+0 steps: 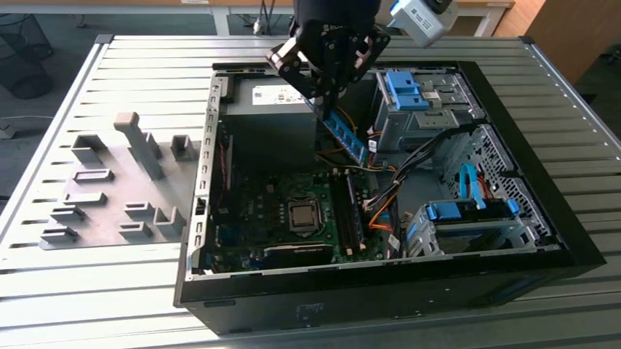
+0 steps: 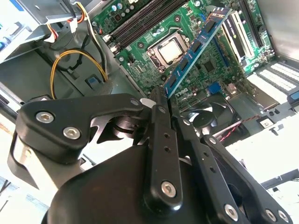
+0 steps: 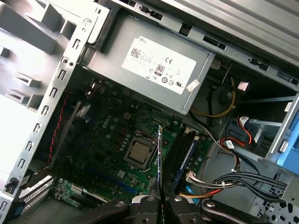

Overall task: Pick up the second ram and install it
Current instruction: 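Insert the second ram into the second slot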

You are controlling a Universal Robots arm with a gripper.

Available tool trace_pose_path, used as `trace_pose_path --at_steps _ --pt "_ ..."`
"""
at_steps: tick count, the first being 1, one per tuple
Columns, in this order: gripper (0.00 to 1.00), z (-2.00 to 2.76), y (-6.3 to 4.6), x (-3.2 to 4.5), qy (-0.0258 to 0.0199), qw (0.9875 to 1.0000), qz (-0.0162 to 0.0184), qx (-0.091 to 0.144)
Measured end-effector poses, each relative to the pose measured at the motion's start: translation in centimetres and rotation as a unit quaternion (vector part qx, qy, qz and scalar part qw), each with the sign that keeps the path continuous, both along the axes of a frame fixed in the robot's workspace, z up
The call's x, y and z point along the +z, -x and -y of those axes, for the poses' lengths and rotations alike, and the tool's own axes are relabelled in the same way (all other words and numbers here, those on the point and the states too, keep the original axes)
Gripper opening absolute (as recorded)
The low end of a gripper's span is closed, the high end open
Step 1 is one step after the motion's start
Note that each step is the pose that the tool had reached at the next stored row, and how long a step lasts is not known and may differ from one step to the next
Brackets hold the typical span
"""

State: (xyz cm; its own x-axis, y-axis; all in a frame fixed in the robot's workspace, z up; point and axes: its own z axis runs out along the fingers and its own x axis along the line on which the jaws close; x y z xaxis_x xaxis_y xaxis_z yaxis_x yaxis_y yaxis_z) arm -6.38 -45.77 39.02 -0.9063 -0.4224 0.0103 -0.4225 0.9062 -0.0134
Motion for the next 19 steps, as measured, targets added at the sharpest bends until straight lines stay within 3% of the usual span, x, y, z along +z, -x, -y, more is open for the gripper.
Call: trace_pose_path --at_steps 12,16,19 --pt "0.14 0.0 0.0 0.0 0.0 1.0 0.0 -0.007" --pt "0.14 0.0 0.0 -0.07 0.0001 0.9993 0.0 -0.038" --pt "0.14 0.0 0.0 -0.15 0.0002 0.9978 0.0 -0.066"
